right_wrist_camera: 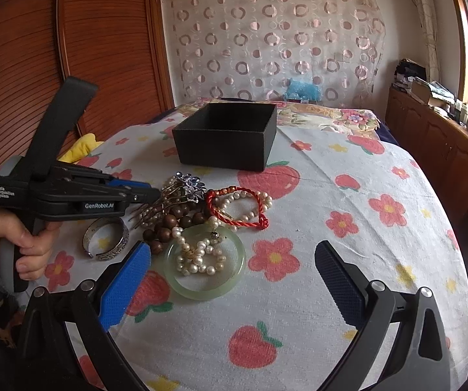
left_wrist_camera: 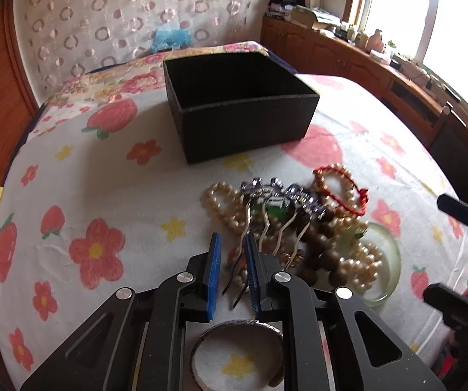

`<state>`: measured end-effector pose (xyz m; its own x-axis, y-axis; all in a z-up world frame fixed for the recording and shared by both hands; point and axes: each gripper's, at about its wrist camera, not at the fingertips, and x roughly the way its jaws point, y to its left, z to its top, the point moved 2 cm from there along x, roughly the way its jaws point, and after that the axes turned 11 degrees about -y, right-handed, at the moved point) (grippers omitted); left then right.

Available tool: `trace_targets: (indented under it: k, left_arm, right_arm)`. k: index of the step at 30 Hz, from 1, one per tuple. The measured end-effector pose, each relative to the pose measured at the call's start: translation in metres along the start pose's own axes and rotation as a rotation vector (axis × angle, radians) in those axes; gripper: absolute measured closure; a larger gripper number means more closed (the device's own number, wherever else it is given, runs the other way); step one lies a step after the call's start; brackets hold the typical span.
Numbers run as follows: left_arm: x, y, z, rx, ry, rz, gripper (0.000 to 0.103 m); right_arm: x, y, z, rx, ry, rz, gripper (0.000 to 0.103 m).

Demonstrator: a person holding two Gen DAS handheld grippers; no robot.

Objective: Organize jewelry
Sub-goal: 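Close the left tool on the silver hairpins and lift them, then carry the hairpins toward the black box with the left tool while the right tool grasps the red bead bracelet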

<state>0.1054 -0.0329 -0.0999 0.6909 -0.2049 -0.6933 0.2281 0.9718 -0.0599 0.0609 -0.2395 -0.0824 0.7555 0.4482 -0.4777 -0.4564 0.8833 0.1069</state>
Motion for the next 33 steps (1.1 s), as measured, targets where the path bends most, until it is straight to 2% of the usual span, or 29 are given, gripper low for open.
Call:
trace_targets:
  k: [3, 5, 7, 14, 18, 23, 28, 33]
  left_arm:
    - [0.002, 0.001, -0.001, 0.005, 0.005, -0.011, 0.091]
    - [0.003, 0.000, 0.000, 0.002, 0.006, -0.032, 0.098]
    - [0.001, -0.001, 0.000, 0.008, -0.004, -0.039, 0.100]
    - [-0.035, -0.004, 0.005, 0.006, -0.136, -0.031, 0.101]
    - [-0.054, -0.003, 0.006, -0.015, -0.185, -0.032, 0.102]
    - [-0.070, 0.003, 0.009, -0.041, -0.232, -0.031, 0.102]
    - [-0.079, 0.008, 0.014, -0.049, -0.259, -0.025, 0.102]
    - [-0.085, 0.011, 0.017, -0.049, -0.278, -0.018, 0.102]
  right_arm:
    - [0.000, 0.000, 0.000, -0.001, 0.000, -0.001, 0.002]
    - [-0.001, 0.000, 0.000, 0.000, -0.001, 0.000, 0.002]
    - [0.000, 0.000, 0.000, -0.006, 0.000, -0.002, 0.002]
    - [0.000, -0.007, 0.005, 0.007, -0.003, -0.006, 0.002]
    - [0.003, -0.007, 0.008, -0.005, 0.000, -0.004, 0.002]
    - [0.016, -0.008, 0.016, -0.014, 0.023, 0.032, 0.017]
    - [0.038, -0.003, 0.023, -0.035, 0.070, 0.090, 0.040]
    - [0.061, 0.005, 0.024, -0.047, 0.123, 0.132, 0.057]
